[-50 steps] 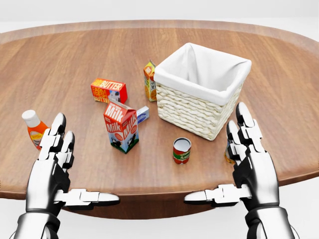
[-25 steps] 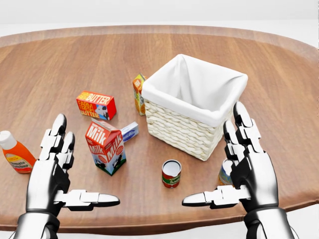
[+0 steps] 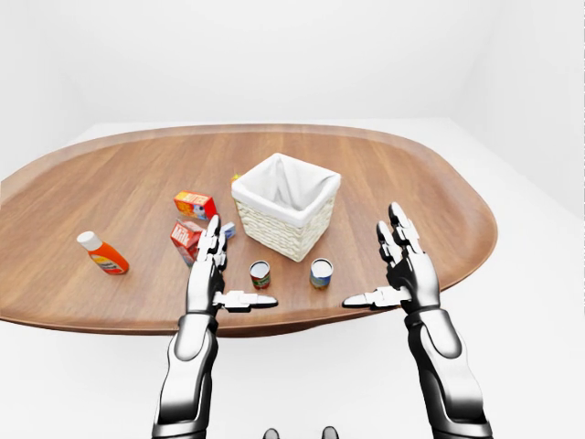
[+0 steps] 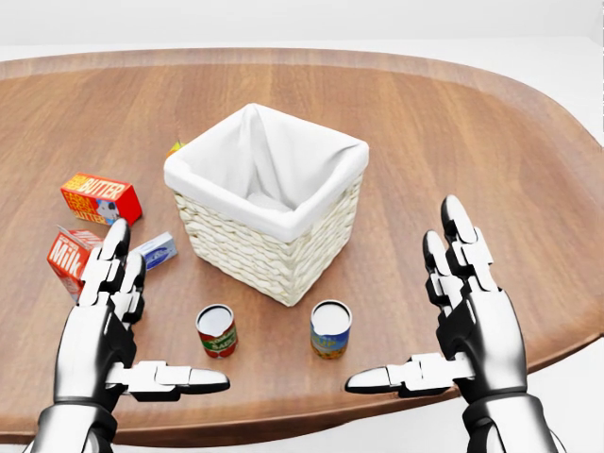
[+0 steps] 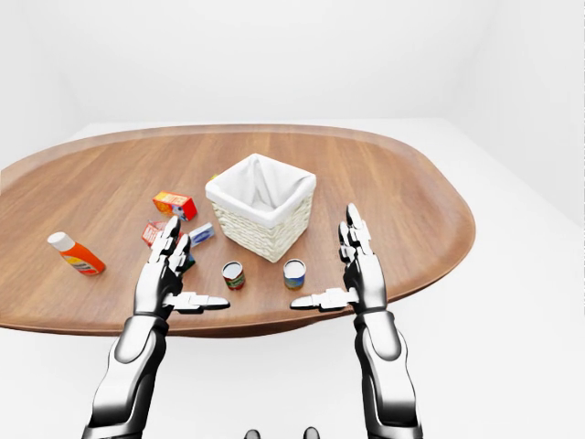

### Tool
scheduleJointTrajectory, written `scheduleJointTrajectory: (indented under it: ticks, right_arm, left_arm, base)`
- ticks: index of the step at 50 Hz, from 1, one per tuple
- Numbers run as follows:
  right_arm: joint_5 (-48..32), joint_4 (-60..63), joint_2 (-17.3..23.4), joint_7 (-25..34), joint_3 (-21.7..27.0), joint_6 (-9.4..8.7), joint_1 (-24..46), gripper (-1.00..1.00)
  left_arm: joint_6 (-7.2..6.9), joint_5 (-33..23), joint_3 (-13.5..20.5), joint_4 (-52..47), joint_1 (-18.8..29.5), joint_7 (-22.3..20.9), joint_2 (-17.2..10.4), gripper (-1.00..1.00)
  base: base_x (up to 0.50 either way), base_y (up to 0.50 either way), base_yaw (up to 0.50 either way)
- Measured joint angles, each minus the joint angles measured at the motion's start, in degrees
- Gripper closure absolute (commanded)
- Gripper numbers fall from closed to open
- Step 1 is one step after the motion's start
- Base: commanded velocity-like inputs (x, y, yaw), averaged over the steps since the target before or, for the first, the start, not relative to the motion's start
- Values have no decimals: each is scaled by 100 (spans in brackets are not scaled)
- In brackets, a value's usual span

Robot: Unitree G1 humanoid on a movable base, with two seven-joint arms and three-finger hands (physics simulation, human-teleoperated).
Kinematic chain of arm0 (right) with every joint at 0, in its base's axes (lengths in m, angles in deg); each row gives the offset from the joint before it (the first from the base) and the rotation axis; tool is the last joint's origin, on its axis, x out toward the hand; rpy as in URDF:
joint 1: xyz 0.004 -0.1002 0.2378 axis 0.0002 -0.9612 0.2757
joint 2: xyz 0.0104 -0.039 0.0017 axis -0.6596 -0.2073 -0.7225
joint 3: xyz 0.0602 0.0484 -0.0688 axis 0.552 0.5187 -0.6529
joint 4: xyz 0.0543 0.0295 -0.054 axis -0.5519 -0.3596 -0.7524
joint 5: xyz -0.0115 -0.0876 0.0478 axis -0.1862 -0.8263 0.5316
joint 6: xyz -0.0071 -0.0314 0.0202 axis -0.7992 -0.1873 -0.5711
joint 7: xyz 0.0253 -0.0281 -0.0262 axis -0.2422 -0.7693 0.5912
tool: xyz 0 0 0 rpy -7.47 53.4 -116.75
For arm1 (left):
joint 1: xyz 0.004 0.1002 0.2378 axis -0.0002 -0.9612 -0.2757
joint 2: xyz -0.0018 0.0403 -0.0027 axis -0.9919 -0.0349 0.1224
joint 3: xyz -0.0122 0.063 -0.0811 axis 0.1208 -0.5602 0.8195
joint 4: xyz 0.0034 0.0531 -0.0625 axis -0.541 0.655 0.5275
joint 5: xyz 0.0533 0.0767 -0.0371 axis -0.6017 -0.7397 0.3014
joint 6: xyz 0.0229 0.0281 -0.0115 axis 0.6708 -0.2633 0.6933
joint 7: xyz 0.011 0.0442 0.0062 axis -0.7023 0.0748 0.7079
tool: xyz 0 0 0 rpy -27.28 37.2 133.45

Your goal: Pick up the tomato sauce, and put it in the basket.

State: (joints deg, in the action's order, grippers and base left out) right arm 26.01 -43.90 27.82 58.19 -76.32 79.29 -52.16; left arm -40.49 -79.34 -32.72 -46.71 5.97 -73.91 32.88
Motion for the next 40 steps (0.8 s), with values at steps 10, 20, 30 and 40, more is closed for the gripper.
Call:
scheduleJointTrajectory:
  ticks: [10, 20, 30, 40]
  right_arm:
    - [1, -38, 33, -80, 34, 0, 47, -100]
    - [147, 47, 20, -37, 61, 0, 25, -100]
    - [197, 66, 14, -27, 71, 0, 28, -100]
    - [199, 41, 11, -40, 71, 0, 66, -100]
  left_arm:
    - [0, 1, -9, -10, 0, -3, 40, -99]
    - [0, -1, -2, -14, -11, -2, 17, -99]
    - [0, -4, -5, -22, -11, -4, 9, -98]
    - [0, -3, -5, -28, 18, -6, 6, -99]
  base:
    - [0, 0, 0]
    - [35, 0, 0]
    - [50, 0, 0]
    - [29, 0, 0]
